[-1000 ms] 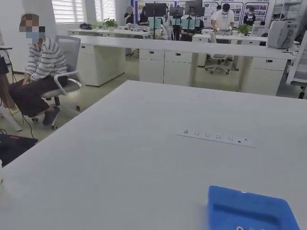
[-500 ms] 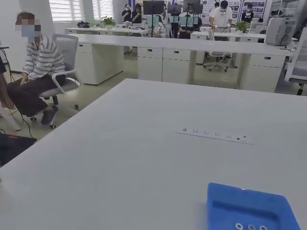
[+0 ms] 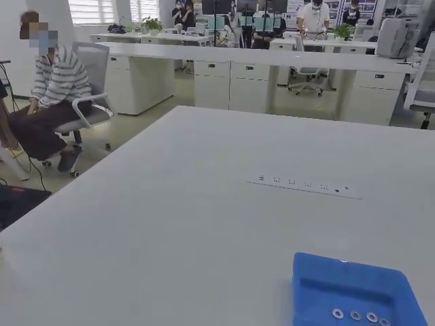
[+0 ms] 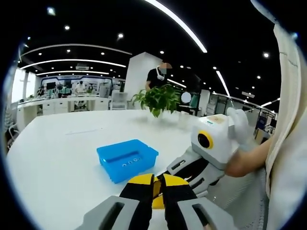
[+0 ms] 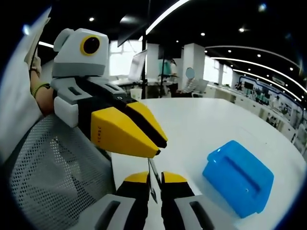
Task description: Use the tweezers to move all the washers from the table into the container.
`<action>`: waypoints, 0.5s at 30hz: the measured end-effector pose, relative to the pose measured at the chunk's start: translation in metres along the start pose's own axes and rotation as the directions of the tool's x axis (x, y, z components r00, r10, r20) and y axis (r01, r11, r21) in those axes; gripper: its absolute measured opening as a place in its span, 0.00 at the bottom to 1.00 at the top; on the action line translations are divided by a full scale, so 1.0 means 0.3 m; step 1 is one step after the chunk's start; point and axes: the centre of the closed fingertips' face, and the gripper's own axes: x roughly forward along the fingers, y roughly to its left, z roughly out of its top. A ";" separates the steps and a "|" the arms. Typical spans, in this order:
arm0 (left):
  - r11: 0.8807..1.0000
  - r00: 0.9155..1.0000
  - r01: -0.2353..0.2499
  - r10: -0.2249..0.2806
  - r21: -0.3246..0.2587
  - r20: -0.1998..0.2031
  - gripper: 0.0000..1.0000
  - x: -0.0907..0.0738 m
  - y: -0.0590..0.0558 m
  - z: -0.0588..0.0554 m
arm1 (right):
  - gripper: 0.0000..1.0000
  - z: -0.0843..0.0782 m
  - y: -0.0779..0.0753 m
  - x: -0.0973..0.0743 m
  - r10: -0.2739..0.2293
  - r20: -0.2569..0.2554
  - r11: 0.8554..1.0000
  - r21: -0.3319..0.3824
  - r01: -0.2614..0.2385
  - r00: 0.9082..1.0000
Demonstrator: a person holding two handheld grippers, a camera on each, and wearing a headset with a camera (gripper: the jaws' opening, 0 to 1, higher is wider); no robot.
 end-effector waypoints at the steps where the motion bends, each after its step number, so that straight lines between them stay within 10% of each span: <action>1: 1.000 1.000 0.003 -0.002 -0.023 0.024 0.03 -0.004 0.003 0.013 | 0.04 -0.001 -0.002 0.000 -0.002 -0.001 1.000 0.003 0.002 1.000; 9: 0.996 0.998 -0.025 0.029 -0.081 0.049 0.05 -0.013 0.029 0.020 | 0.04 -0.003 -0.075 -0.028 -0.058 0.043 0.991 0.125 0.052 0.997; 15: 0.995 0.999 -0.029 0.032 -0.093 0.035 0.09 -0.009 0.033 0.011 | 0.04 0.001 -0.191 -0.070 -0.159 0.133 0.930 0.352 0.103 0.978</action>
